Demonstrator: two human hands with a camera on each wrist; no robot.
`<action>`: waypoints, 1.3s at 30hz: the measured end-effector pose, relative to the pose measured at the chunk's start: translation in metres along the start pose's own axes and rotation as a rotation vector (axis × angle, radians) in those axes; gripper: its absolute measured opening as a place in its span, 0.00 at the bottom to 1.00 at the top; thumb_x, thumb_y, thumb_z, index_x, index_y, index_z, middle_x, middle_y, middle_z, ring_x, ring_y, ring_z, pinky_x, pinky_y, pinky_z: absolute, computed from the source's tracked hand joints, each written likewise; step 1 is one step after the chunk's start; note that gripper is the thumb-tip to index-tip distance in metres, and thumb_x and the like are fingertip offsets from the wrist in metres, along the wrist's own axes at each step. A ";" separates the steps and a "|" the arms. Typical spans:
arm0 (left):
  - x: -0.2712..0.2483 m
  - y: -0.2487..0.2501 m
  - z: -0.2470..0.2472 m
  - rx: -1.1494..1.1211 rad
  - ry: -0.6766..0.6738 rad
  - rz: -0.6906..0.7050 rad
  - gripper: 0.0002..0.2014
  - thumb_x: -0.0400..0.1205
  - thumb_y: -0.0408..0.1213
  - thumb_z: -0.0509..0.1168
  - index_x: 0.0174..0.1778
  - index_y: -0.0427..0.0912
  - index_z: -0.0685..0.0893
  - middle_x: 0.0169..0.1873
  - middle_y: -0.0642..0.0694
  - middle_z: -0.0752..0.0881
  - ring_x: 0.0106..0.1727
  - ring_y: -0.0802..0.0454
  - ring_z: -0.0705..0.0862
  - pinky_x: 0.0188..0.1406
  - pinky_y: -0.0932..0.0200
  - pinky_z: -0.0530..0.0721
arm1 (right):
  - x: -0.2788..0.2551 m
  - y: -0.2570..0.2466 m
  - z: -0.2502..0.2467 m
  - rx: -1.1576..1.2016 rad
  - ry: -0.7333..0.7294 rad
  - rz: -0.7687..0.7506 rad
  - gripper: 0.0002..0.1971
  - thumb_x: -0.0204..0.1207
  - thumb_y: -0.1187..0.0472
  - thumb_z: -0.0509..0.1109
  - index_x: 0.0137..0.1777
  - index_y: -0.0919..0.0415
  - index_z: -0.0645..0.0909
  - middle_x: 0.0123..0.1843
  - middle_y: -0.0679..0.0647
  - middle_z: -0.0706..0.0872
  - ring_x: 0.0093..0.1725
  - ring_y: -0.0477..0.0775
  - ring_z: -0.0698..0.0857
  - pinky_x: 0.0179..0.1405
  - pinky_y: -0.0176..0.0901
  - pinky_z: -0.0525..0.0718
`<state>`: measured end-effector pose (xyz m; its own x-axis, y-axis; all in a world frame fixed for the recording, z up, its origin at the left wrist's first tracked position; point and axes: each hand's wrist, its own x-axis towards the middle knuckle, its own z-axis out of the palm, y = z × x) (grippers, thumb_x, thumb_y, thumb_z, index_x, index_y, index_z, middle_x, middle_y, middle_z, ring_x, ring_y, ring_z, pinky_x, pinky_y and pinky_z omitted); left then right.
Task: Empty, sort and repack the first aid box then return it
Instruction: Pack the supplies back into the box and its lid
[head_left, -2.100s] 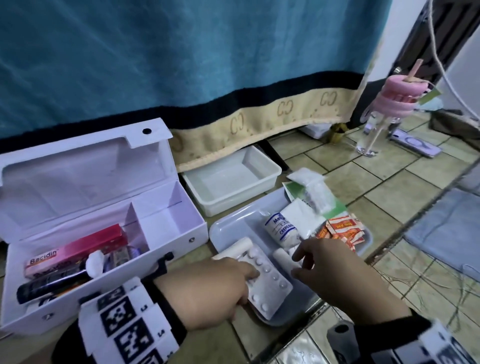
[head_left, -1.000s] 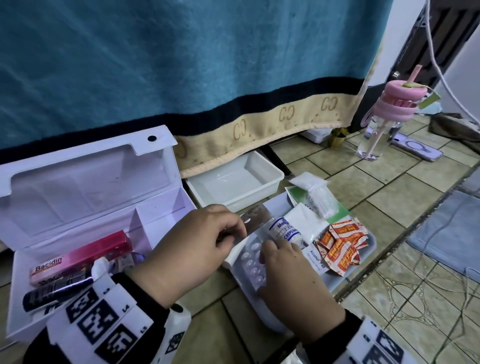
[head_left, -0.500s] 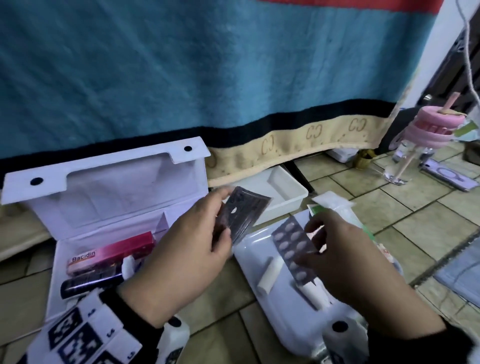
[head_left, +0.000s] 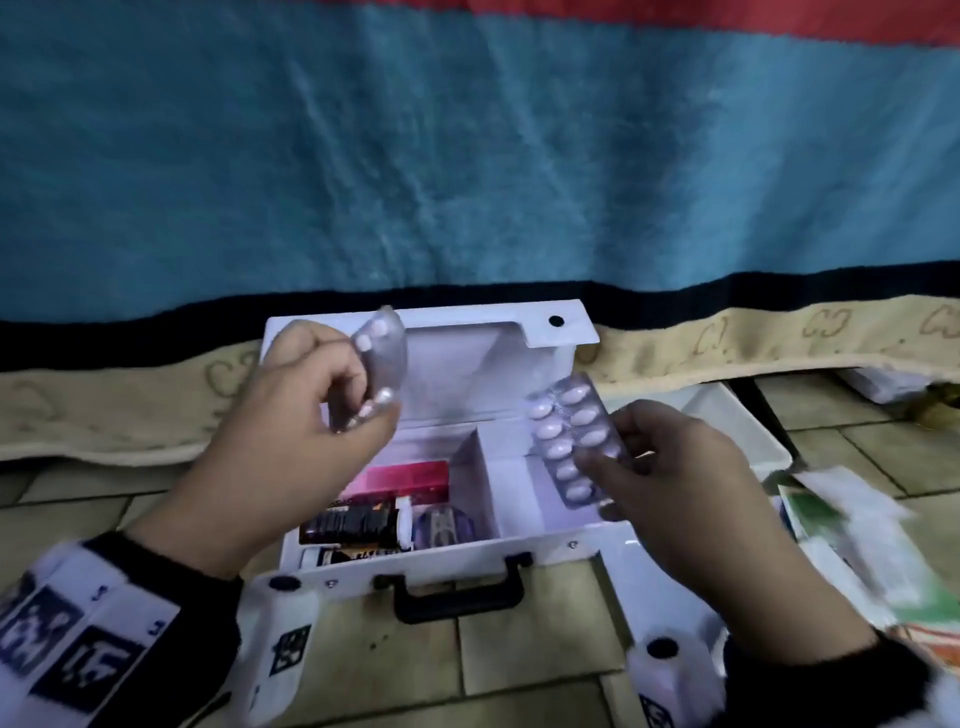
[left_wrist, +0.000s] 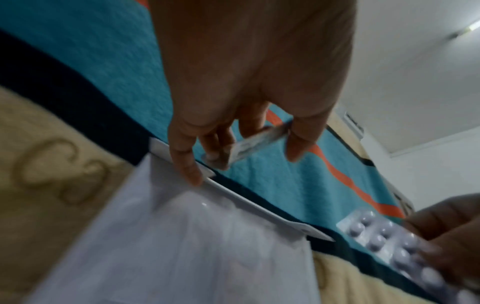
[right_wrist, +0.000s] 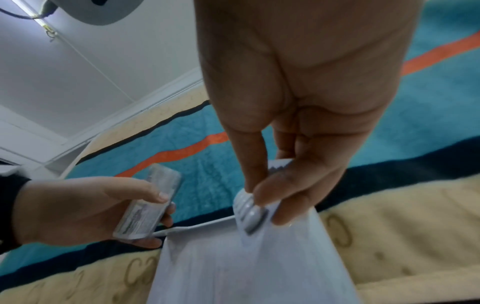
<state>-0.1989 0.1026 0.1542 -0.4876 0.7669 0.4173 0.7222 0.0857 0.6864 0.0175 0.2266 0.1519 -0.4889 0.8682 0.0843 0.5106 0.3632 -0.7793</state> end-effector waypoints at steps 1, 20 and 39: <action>0.000 -0.007 -0.004 0.031 -0.043 -0.005 0.15 0.64 0.58 0.67 0.33 0.52 0.76 0.46 0.65 0.72 0.51 0.57 0.78 0.54 0.61 0.77 | 0.004 -0.003 0.008 0.030 -0.018 -0.009 0.05 0.71 0.61 0.73 0.37 0.56 0.80 0.30 0.52 0.87 0.30 0.51 0.87 0.35 0.46 0.87; 0.023 -0.073 -0.007 0.753 -0.386 0.200 0.18 0.61 0.30 0.76 0.34 0.50 0.72 0.28 0.52 0.82 0.26 0.47 0.82 0.20 0.61 0.71 | 0.050 -0.047 0.073 -0.329 -0.385 -0.330 0.05 0.79 0.60 0.66 0.50 0.52 0.83 0.49 0.49 0.86 0.47 0.47 0.85 0.47 0.41 0.83; 0.034 -0.083 0.005 0.796 -0.419 -0.047 0.07 0.76 0.31 0.65 0.42 0.50 0.80 0.38 0.48 0.87 0.44 0.47 0.85 0.41 0.55 0.82 | 0.084 -0.067 0.122 -0.750 -0.493 -0.551 0.07 0.75 0.68 0.63 0.38 0.56 0.72 0.37 0.55 0.75 0.37 0.57 0.76 0.21 0.37 0.65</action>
<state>-0.2731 0.1247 0.1087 -0.4192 0.9070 0.0413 0.9079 0.4188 0.0171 -0.1441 0.2341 0.1356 -0.9341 0.3474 -0.0830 0.3551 0.9281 -0.1117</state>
